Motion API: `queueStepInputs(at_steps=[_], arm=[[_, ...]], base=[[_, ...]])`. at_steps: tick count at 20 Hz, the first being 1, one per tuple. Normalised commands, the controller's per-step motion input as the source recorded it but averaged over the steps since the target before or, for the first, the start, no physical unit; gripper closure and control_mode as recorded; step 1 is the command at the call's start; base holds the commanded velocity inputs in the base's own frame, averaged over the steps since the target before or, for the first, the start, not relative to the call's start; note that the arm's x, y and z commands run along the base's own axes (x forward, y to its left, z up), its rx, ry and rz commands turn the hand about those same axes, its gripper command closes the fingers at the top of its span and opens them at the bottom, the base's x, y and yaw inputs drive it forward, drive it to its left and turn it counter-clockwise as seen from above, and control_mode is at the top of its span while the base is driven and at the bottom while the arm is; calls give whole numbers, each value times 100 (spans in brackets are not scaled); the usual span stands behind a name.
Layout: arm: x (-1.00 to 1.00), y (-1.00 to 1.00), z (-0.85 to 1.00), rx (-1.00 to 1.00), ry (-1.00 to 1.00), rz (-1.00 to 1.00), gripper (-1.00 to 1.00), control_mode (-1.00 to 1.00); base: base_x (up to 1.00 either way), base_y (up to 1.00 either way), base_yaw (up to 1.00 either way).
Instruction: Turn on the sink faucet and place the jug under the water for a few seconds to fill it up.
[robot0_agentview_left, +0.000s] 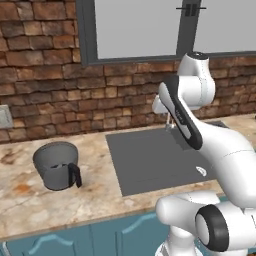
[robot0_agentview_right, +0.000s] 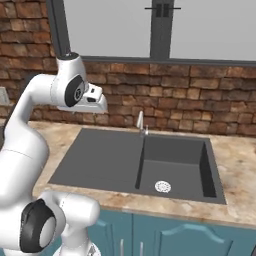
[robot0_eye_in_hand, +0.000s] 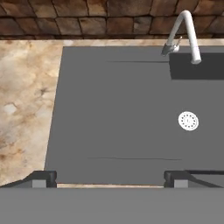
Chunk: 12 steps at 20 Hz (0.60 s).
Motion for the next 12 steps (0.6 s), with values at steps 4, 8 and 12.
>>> queueStepInputs(at_steps=[4,8,12], arm=[[0,0,0,0,0,0,-100,100],[0,0,0,0,0,0,-100,100],[0,0,0,0,0,0,-100,100]], base=[[0,-52,0],[0,-37,8],[0,-62,7]])
